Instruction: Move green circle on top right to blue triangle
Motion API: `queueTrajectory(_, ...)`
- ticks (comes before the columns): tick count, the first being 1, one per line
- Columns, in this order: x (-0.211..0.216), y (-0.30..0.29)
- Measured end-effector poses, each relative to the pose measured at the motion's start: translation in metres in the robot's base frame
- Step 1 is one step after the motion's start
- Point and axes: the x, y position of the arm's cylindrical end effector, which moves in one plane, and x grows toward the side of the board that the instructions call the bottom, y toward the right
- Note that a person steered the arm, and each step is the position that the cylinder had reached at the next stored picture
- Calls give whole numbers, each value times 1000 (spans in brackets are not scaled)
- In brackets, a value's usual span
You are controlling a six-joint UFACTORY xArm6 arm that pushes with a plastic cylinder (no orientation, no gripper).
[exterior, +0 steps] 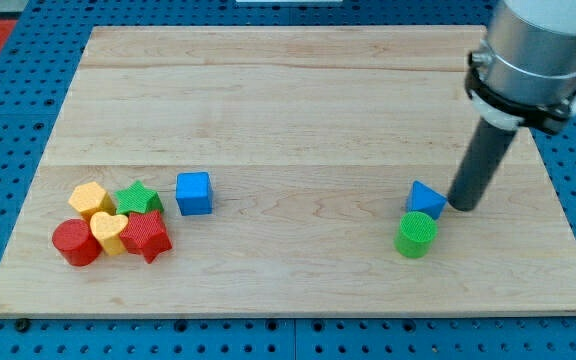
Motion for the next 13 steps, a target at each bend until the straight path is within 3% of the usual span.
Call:
queueTrajectory(1,-1,-40)
queueTrajectory(3,-25,-175)
queueTrajectory(4,-37,-144)
queueTrajectory(6,-36,-211)
queueTrajectory(8,9,-153)
queueTrajectory(9,0,-99)
queueTrajectory(10,-31,-90)
queueTrajectory(11,-27,-70)
queueTrajectory(13,20,-14)
